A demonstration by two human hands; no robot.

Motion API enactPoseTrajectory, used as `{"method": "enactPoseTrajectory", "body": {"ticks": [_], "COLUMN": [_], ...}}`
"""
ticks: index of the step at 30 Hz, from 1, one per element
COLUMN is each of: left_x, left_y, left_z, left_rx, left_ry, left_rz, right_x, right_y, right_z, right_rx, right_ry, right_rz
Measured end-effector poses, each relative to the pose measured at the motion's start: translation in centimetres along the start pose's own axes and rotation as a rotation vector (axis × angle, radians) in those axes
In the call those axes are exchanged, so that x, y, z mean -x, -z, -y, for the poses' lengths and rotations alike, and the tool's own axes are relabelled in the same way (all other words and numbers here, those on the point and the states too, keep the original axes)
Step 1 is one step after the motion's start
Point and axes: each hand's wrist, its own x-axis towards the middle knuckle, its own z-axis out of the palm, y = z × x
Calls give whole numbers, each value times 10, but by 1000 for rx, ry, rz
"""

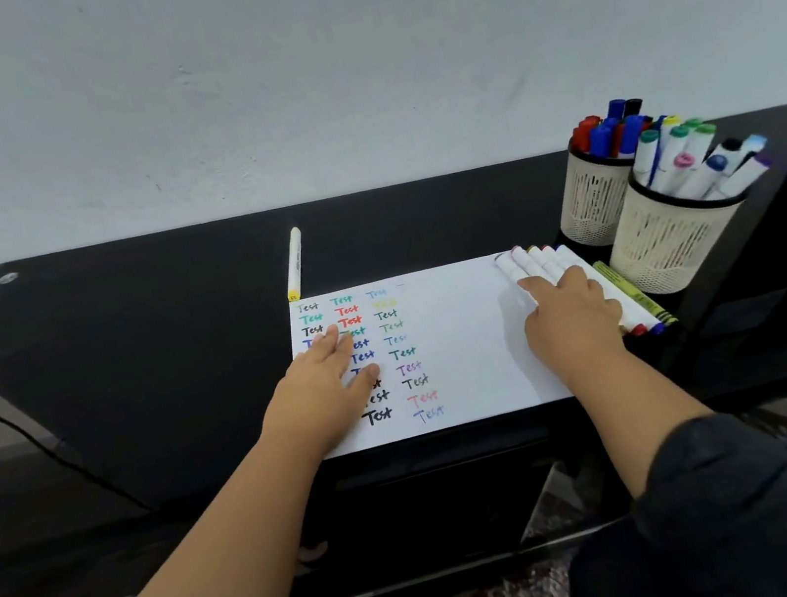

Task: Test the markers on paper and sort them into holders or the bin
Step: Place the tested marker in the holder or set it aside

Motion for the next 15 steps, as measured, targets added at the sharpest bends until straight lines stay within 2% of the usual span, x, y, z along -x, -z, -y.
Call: {"method": "enactPoseTrajectory", "body": {"ticks": [15], "left_x": [0], "left_y": [-3], "left_z": [0], "left_rx": [-9], "left_ry": [21], "left_rz": [-9], "right_x": [-9], "right_y": [-4], "right_z": [-9], "right_rx": [98], "right_ry": [31], "right_rz": [-47]}}
